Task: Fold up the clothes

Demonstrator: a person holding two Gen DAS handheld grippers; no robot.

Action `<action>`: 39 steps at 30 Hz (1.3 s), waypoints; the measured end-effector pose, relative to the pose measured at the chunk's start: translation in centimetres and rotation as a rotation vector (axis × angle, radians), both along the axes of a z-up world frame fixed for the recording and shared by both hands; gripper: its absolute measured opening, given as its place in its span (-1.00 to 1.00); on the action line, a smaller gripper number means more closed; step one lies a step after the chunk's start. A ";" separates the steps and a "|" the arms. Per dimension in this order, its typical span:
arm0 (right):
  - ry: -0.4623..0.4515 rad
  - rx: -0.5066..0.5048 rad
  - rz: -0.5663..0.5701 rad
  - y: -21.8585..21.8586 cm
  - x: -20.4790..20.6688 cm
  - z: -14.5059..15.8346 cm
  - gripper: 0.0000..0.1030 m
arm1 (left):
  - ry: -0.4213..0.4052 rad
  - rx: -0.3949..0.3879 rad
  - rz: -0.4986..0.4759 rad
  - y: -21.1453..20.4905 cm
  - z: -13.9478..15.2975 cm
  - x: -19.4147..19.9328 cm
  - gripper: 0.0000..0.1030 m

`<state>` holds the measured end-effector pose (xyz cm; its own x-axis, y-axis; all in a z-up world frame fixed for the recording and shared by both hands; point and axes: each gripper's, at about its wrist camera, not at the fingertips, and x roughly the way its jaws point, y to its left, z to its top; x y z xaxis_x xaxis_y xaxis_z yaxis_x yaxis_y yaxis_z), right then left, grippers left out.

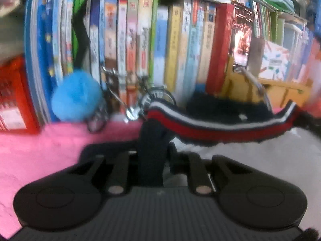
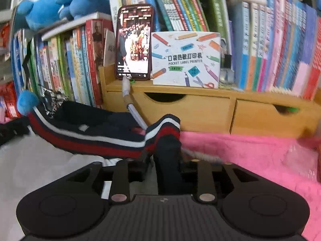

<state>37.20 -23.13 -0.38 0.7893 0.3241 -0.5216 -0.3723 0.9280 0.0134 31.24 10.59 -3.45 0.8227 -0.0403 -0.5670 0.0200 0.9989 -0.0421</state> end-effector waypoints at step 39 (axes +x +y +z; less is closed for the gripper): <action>0.053 -0.165 -0.255 -8.2 -15.9 -1.4 -0.23 | 0.027 0.261 0.142 -1.6 -0.1 -13.6 0.01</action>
